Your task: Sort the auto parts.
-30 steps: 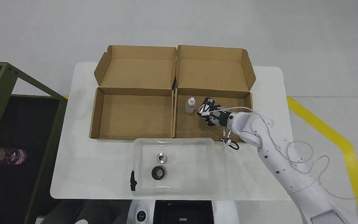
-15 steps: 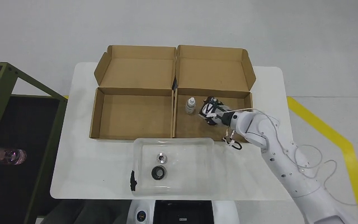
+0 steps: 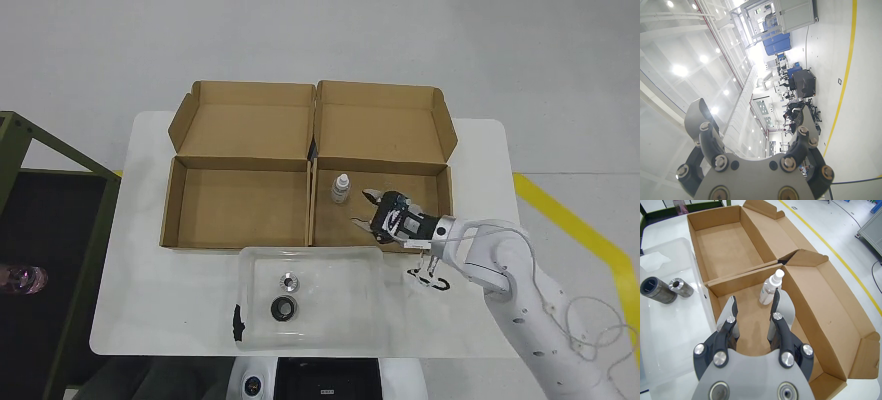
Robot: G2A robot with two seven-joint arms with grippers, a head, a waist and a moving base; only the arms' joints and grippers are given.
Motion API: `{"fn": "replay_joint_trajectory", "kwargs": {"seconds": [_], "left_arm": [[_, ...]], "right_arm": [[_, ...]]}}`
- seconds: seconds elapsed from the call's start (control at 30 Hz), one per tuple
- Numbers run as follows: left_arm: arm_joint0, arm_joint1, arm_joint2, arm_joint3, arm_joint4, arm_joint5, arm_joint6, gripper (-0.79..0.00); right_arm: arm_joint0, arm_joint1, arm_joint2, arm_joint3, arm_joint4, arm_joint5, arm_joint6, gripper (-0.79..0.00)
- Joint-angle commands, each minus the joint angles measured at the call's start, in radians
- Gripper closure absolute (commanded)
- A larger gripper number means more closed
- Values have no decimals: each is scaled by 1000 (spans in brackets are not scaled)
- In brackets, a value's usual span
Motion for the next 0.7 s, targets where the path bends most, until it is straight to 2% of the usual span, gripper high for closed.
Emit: {"fn": "replay_joint_trajectory", "kwargs": {"seconds": [0.0, 0.3, 0.67], "left_arm": [[0, 0, 0, 0, 0, 0, 0, -785], [0, 0, 0, 0, 0, 0, 0, -785], [0, 0, 0, 0, 0, 0, 0, -785]], "right_arm": [[-19, 2, 0, -36, -1, -10, -3, -357], [-39, -3, -83, -132, -34, -32, 6, -360], [24, -29, -252, -106, -88, -29, 40, -354]]}}
